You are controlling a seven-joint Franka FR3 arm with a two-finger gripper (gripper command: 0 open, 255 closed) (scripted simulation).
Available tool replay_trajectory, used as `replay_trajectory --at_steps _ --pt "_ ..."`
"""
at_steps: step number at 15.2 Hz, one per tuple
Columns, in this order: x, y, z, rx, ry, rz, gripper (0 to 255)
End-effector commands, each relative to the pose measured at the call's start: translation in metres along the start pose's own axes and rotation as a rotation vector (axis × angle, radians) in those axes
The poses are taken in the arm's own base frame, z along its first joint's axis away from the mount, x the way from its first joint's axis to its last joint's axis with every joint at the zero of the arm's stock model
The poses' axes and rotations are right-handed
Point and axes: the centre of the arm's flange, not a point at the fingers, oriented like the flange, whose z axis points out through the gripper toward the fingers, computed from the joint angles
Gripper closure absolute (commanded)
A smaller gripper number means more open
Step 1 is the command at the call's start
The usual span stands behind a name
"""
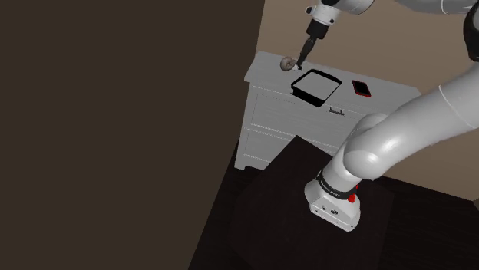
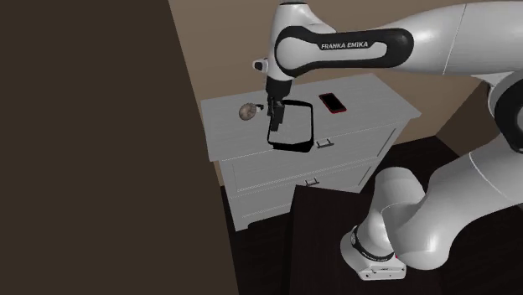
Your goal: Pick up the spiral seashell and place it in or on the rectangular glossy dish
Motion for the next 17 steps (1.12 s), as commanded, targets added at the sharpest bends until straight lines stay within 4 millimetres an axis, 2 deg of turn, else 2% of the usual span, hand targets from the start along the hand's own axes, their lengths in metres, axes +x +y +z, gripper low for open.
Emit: replay_trajectory --at_steps 1,8,16,17 --pt "0.005 0.025 0.006 -0.001 0.002 -0.041 0" --pt "0.026 0.113 0.021 0.001 0.013 -0.169 0" --pt "0.064 0.21 0.039 0.003 0.024 -0.316 0" --pt "0.064 0.21 0.044 0.003 0.024 -0.316 0"
